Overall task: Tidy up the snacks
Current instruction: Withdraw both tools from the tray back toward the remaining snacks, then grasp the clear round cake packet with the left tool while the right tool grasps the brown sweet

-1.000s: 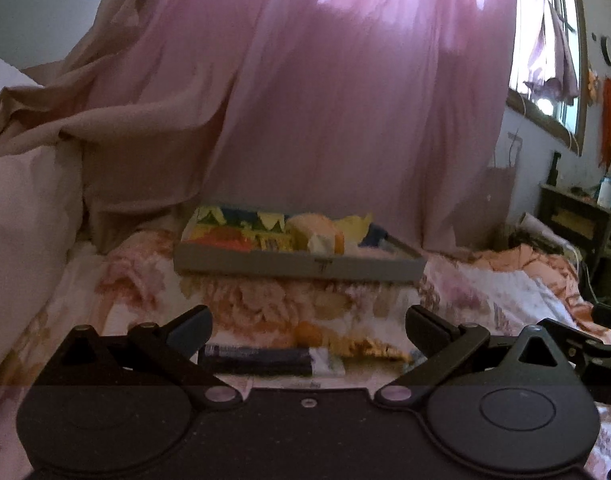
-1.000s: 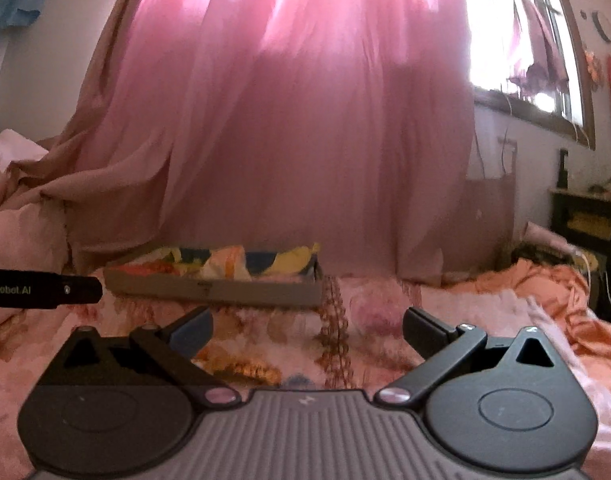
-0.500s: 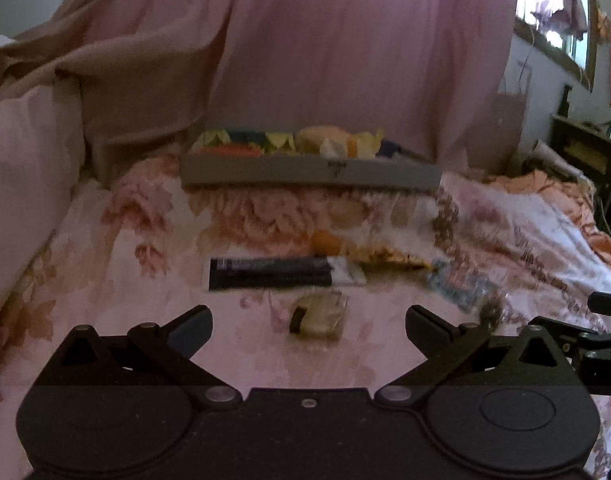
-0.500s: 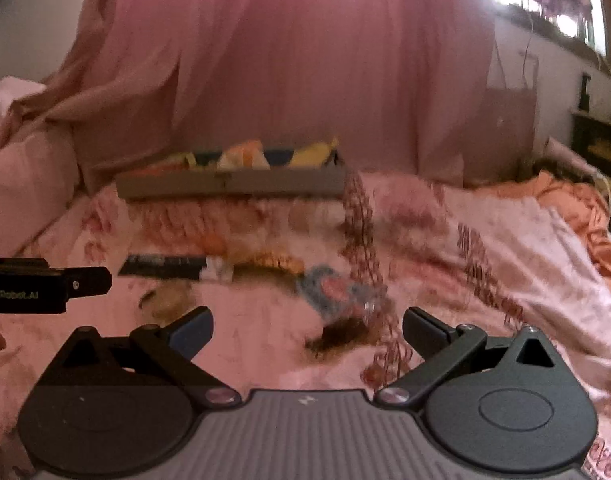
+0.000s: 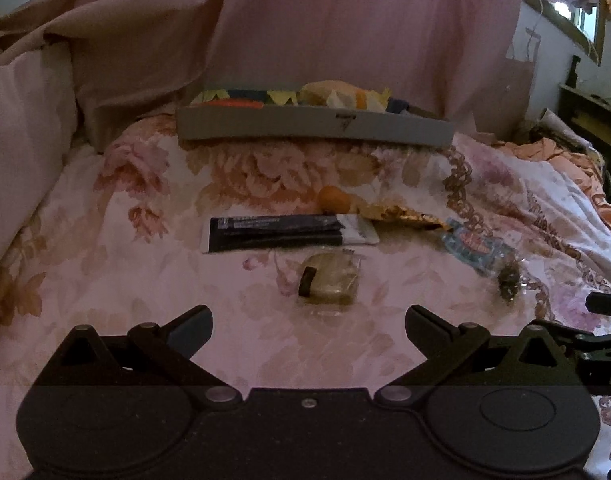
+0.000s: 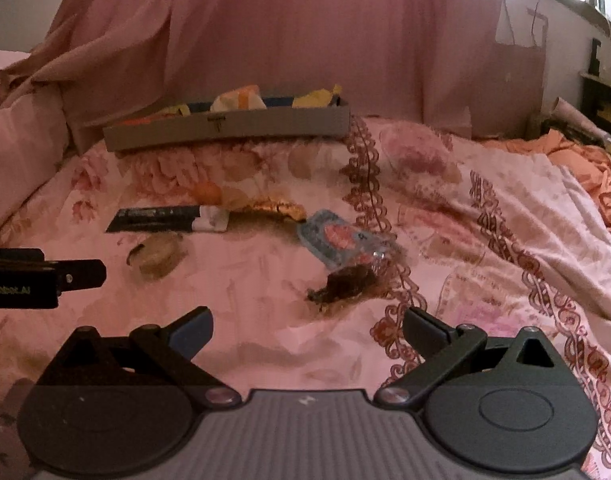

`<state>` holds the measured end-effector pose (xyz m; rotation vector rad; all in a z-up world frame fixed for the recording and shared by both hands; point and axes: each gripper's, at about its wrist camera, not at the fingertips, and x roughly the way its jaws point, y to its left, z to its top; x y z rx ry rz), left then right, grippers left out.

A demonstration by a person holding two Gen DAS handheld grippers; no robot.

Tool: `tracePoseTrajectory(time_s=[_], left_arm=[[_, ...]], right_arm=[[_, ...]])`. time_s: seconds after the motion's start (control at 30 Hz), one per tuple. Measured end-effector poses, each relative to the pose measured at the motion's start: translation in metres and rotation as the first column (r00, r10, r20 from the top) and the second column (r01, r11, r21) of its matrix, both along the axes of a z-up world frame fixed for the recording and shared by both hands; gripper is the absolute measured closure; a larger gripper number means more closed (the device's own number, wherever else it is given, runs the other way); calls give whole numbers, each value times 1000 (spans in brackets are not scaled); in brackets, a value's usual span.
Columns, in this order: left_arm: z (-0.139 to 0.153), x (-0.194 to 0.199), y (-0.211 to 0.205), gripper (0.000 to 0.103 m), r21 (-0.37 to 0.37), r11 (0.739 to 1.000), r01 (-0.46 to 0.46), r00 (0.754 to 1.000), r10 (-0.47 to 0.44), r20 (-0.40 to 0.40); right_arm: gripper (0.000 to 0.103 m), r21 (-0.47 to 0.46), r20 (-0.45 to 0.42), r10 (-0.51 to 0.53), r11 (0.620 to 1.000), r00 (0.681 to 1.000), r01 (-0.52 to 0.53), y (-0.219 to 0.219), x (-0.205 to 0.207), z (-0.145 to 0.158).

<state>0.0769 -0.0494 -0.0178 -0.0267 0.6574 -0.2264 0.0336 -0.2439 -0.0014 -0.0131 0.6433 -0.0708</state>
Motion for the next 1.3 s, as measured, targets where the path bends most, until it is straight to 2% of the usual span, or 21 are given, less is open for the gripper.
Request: tracePoseTrajectory(time_s=[0.4, 0.7, 1.07, 1.3], left_arm=[[-8, 23, -2, 1, 15, 1000, 20, 999, -20, -39], [-19, 54, -11, 1, -27, 996, 89, 992, -91, -92], [-34, 89, -24, 1, 13, 994, 112, 986, -109, -123], [-39, 104, -29, 4, 21, 992, 128, 984, -125, -123]], right_arm=[[0, 33, -39, -22, 999, 999, 23, -9, 15, -12], [0, 121, -19, -69, 990, 997, 70, -31, 39, -19], [0, 175, 12, -119, 978, 993, 115, -51, 64, -29], [3, 250, -20, -160, 955, 987, 159, -61, 78, -39]])
